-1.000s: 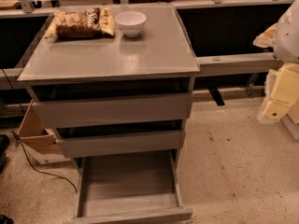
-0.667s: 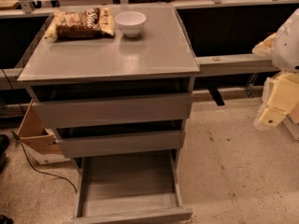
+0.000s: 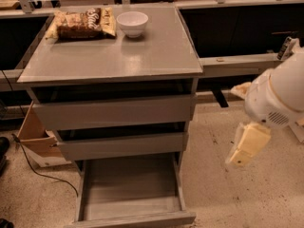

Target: Close bottom drawer

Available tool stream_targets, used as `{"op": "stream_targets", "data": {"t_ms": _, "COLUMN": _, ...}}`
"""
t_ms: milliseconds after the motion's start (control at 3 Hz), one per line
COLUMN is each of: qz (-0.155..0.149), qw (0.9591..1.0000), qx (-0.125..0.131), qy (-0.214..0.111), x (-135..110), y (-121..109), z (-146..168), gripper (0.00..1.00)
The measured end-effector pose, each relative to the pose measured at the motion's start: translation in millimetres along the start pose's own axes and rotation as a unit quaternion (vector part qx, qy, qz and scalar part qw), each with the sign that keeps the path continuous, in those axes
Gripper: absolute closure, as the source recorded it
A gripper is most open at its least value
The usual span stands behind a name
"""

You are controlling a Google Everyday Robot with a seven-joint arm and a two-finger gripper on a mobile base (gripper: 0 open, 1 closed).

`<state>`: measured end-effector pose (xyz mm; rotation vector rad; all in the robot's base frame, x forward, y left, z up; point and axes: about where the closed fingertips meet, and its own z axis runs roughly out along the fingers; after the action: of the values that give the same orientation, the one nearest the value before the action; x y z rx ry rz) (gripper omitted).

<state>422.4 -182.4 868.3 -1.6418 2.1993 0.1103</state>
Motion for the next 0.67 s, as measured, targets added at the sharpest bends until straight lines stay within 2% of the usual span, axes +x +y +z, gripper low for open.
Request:
{"op": "stream_targets", "data": {"t_ms": 333, "qz": 0.000, "qw": 0.9996, "qx": -0.020, "qy": -0.021, "x": -1, "y": 27, "z": 72, "gripper": 0.00}}
{"op": "stream_targets", "data": {"t_ms": 667, "qz": -0.006, "qw": 0.9983, "qx": -0.046, "qy": -0.036, "x": -14, "y": 59, "z": 149, "gripper": 0.00}}
